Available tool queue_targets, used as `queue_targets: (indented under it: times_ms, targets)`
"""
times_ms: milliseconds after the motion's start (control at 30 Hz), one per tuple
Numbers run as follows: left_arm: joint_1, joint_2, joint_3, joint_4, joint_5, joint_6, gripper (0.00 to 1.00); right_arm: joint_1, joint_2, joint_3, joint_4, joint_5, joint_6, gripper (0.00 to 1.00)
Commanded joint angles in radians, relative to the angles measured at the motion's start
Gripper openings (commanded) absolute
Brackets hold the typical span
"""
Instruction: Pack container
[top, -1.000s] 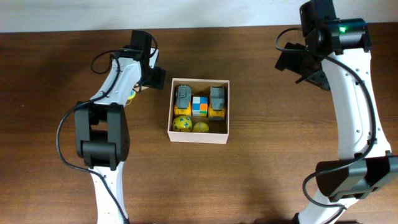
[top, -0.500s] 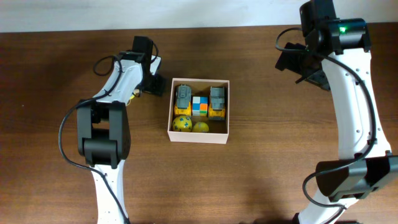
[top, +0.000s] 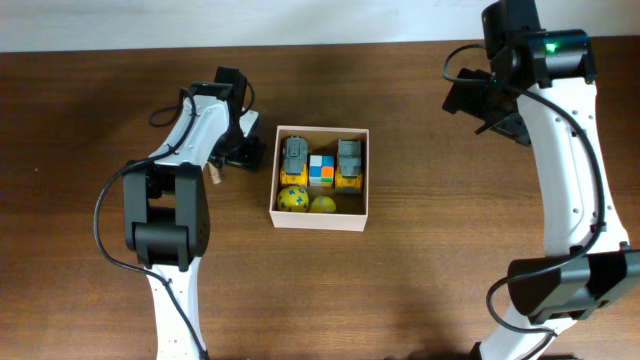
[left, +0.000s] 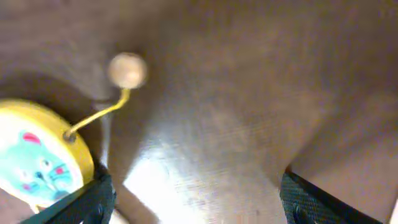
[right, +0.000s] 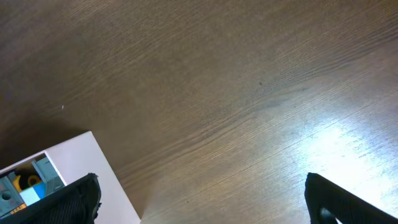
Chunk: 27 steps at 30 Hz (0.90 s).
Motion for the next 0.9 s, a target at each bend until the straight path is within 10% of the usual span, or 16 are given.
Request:
queue_targets:
  times_ms: [0, 767, 867]
  targets:
    - [0.005, 0.038, -0.021, -0.006, 0.0, 0.002, 0.87, -0.006, -0.008, 0.006, 0.0, 0.002, 0.012, 0.99]
    - [0.015, -0.151, 0.064, -0.126, -0.086, -0.329, 0.86, -0.006, -0.008, 0.006, 0.0, 0.002, 0.012, 0.99]
    - [0.03, -0.15, 0.037, -0.119, -0.091, -0.363, 0.99, -0.006, -0.008, 0.006, 0.0, 0.002, 0.012, 0.99]
